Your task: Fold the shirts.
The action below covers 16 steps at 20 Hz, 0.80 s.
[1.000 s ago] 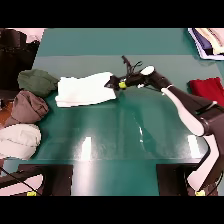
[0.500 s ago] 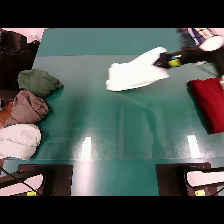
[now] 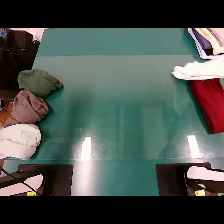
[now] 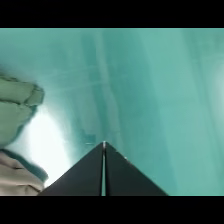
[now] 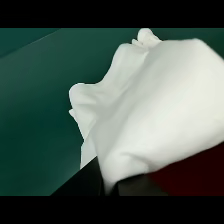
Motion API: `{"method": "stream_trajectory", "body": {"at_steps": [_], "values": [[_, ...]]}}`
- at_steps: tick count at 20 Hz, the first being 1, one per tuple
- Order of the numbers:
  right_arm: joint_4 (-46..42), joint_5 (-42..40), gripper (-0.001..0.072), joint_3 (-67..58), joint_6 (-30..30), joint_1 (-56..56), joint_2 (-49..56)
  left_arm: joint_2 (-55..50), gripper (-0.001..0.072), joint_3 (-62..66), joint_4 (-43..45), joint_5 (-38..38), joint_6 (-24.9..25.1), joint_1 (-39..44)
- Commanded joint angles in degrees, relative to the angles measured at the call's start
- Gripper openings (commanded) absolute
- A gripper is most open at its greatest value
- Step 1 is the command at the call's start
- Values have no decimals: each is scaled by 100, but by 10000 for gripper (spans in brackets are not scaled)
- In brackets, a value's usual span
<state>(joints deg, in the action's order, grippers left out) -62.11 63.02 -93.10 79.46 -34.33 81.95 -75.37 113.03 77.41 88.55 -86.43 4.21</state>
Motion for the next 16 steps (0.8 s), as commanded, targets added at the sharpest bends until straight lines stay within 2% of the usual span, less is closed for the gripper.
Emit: {"method": "stream_trajectory", "body": {"at_steps": [1, 12, 16], "values": [[-39, -278, 14, -4, 63, -555, -22, 2, 27, 0, -179, 4, -173, 0], [52, -431, 14, -7, 39, -590, -627, 2, 27, -2, -177, 111, -210, 0], [-81, -4, 15, -4, 46, -590, -938, 2, 27, 0, -177, 109, -201, -2]]}}
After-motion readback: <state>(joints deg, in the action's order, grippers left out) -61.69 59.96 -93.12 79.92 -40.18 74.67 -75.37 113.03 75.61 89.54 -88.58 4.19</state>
